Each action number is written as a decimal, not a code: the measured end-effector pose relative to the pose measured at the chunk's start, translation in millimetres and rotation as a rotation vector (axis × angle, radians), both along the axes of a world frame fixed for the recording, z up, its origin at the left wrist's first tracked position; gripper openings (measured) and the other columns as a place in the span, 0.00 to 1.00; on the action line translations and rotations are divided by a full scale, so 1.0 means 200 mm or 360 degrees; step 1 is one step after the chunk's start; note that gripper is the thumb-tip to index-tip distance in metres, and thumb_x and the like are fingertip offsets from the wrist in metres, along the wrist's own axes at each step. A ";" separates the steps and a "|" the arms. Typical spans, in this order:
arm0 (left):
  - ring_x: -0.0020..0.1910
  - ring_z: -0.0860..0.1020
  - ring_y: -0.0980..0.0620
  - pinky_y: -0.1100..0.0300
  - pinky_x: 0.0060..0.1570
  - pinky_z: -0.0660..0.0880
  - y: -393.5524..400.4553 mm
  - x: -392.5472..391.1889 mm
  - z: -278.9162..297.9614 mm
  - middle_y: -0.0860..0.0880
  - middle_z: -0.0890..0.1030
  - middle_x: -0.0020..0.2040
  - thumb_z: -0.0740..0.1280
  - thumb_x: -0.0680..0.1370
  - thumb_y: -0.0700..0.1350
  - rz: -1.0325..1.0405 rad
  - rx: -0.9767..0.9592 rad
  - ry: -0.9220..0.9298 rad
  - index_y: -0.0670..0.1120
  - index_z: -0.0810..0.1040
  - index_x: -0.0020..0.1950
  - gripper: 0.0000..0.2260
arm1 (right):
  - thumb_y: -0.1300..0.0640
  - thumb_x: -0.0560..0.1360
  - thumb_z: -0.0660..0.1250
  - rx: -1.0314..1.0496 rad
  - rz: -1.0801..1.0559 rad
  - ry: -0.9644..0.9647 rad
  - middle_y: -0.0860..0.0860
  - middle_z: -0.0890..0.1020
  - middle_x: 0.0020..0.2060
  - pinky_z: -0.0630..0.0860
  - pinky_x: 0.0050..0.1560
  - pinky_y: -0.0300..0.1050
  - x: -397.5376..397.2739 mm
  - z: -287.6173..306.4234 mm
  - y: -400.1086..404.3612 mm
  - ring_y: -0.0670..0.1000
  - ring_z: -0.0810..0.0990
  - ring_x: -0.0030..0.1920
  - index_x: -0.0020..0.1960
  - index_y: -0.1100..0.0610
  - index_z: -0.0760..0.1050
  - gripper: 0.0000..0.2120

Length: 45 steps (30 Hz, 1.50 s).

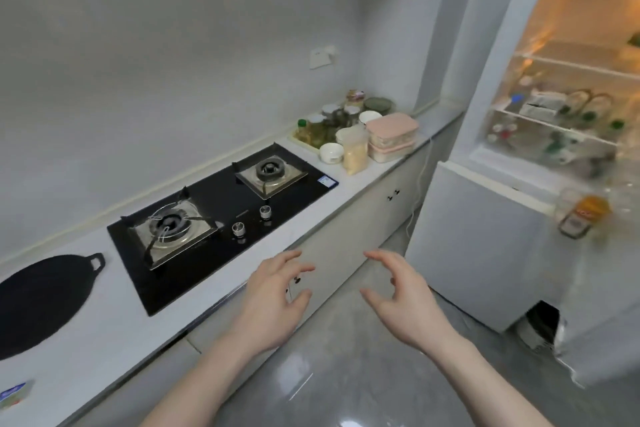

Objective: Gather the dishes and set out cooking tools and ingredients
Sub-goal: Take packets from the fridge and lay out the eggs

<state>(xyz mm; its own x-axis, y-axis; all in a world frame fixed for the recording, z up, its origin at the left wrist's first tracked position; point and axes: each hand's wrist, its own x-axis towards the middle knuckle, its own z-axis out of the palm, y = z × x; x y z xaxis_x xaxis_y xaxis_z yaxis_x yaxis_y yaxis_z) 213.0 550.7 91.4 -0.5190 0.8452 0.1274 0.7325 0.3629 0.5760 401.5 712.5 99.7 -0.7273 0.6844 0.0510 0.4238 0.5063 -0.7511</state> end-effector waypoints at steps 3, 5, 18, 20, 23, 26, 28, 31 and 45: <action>0.73 0.64 0.58 0.57 0.73 0.61 0.21 0.15 0.09 0.61 0.67 0.74 0.69 0.78 0.52 -0.0143 -0.0010 0.0025 0.61 0.76 0.66 0.17 | 0.50 0.75 0.72 0.0013 -0.0146 0.0060 0.35 0.71 0.68 0.69 0.70 0.43 0.19 0.06 0.15 0.38 0.70 0.66 0.70 0.41 0.70 0.25; 0.73 0.63 0.58 0.58 0.73 0.60 0.36 0.23 0.14 0.61 0.66 0.74 0.69 0.78 0.52 -0.0234 0.0001 0.0061 0.61 0.76 0.66 0.17 | 0.51 0.75 0.72 0.0034 -0.0252 0.0144 0.35 0.72 0.68 0.70 0.71 0.45 0.31 0.09 0.25 0.37 0.70 0.68 0.69 0.41 0.71 0.25; 0.72 0.64 0.59 0.61 0.71 0.59 1.30 0.57 0.17 0.62 0.67 0.73 0.71 0.77 0.50 -0.0736 0.0130 -0.0034 0.60 0.77 0.65 0.17 | 0.52 0.75 0.72 0.0253 -0.0867 -0.0045 0.36 0.69 0.70 0.68 0.69 0.42 0.96 0.19 0.77 0.40 0.69 0.71 0.68 0.41 0.72 0.23; 0.72 0.64 0.59 0.62 0.70 0.60 1.40 0.62 0.16 0.62 0.67 0.73 0.70 0.78 0.50 -0.0799 0.0123 -0.0028 0.60 0.76 0.65 0.17 | 0.51 0.75 0.73 0.0230 -0.0893 -0.0196 0.39 0.69 0.71 0.63 0.69 0.37 1.01 0.16 0.84 0.43 0.68 0.72 0.69 0.43 0.72 0.24; 0.72 0.63 0.59 0.63 0.68 0.59 1.51 0.69 0.13 0.61 0.66 0.74 0.70 0.78 0.49 -0.0857 0.0079 -0.0055 0.60 0.76 0.66 0.17 | 0.50 0.75 0.72 0.0119 -0.0885 -0.0445 0.44 0.69 0.73 0.62 0.73 0.39 1.08 0.06 0.93 0.47 0.67 0.74 0.71 0.46 0.71 0.25; 0.73 0.62 0.59 0.62 0.70 0.60 1.57 0.75 0.11 0.62 0.66 0.73 0.69 0.78 0.51 -0.0874 0.0065 -0.0079 0.61 0.76 0.65 0.16 | 0.49 0.76 0.71 -0.0011 -0.0815 -0.0619 0.49 0.67 0.76 0.59 0.75 0.41 1.09 -0.02 1.03 0.51 0.65 0.76 0.74 0.50 0.68 0.28; 0.73 0.63 0.59 0.61 0.71 0.60 1.60 0.77 0.11 0.61 0.67 0.73 0.69 0.78 0.51 -0.0836 0.0052 -0.0075 0.61 0.76 0.65 0.16 | 0.49 0.76 0.70 -0.0093 -0.0740 -0.0707 0.51 0.66 0.76 0.59 0.75 0.42 1.08 -0.07 1.12 0.53 0.65 0.76 0.76 0.52 0.66 0.30; 0.73 0.63 0.60 0.60 0.73 0.59 1.57 0.80 0.09 0.61 0.67 0.74 0.69 0.78 0.51 -0.0764 0.0043 -0.0060 0.61 0.76 0.66 0.16 | 0.48 0.76 0.69 -0.0227 -0.0642 -0.0853 0.53 0.66 0.76 0.62 0.75 0.44 1.05 -0.13 1.20 0.55 0.65 0.76 0.78 0.54 0.64 0.33; 0.72 0.65 0.61 0.67 0.68 0.59 1.22 0.94 0.11 0.65 0.65 0.74 0.68 0.78 0.53 -0.0164 -0.0123 0.0054 0.63 0.73 0.66 0.17 | 0.41 0.75 0.64 -0.0397 -0.0361 -0.1140 0.69 0.53 0.76 0.59 0.77 0.48 0.77 -0.25 1.33 0.66 0.56 0.77 0.75 0.61 0.65 0.35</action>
